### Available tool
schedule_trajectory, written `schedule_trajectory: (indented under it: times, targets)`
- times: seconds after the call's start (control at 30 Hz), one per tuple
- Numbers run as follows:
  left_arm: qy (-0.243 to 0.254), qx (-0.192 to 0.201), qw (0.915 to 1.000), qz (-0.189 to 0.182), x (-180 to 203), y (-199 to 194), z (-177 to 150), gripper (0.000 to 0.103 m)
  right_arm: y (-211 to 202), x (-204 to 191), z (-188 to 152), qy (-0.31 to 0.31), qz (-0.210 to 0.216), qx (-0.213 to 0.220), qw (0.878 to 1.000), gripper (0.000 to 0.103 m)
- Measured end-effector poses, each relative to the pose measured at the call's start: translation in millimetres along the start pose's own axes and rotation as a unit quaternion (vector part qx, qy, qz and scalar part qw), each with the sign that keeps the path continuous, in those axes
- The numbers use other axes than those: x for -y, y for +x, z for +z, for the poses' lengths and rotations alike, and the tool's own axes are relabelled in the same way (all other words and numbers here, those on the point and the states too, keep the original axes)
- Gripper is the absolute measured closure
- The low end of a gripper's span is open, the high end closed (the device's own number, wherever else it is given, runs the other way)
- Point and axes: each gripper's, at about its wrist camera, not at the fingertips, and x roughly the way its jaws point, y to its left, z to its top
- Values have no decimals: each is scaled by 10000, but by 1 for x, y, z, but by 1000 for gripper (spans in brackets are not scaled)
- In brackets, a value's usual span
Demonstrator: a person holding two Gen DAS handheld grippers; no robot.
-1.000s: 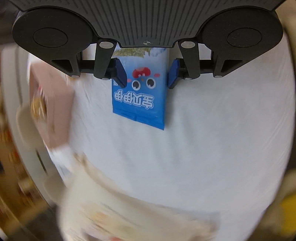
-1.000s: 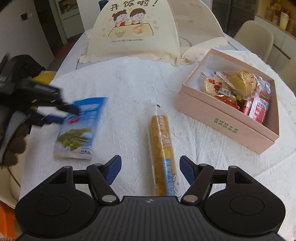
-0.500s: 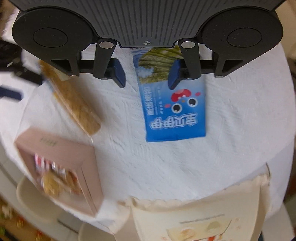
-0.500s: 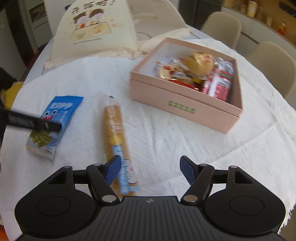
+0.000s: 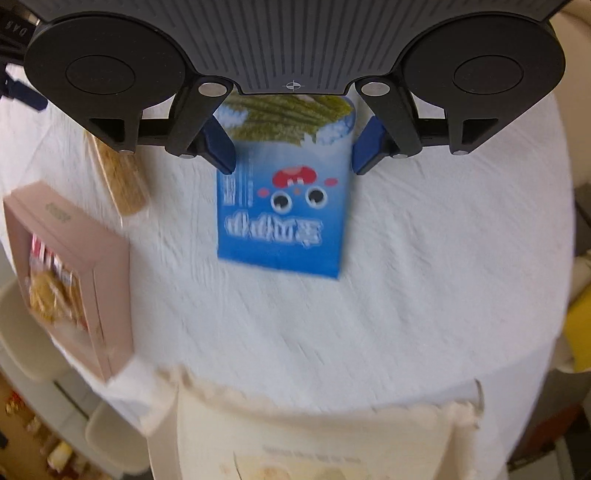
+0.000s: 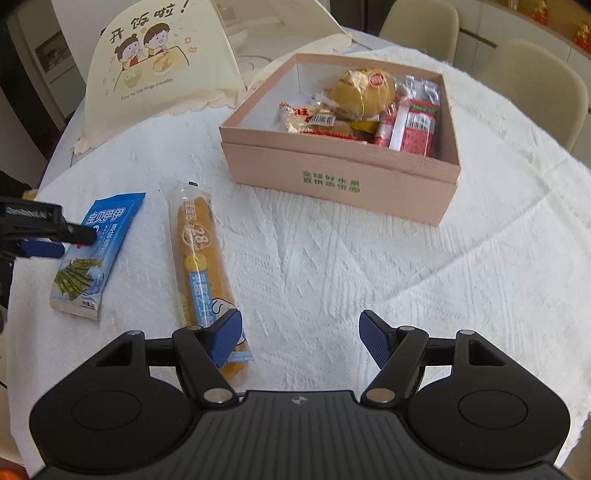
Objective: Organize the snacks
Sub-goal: 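Grasp the blue seaweed snack pack with the left tool, then set down the seaweed pack and grasp the long bread stick with the left tool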
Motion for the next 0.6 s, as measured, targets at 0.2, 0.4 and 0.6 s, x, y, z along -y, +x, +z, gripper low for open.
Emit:
schedule_trajectory:
  times: [0.2,0.4,0.6]
  targets:
    - [340,-75,9993,101,22,10,-5,22,3,1,1,30,15,-72,10000,31]
    - [453,-95,9987,196,25,13,-4,22,5,3,-1,78,50,-101,9999,31]
    - [423,11,9991,-4,22,5,-6,53,5,6,-2,123,67,-109,9998,31]
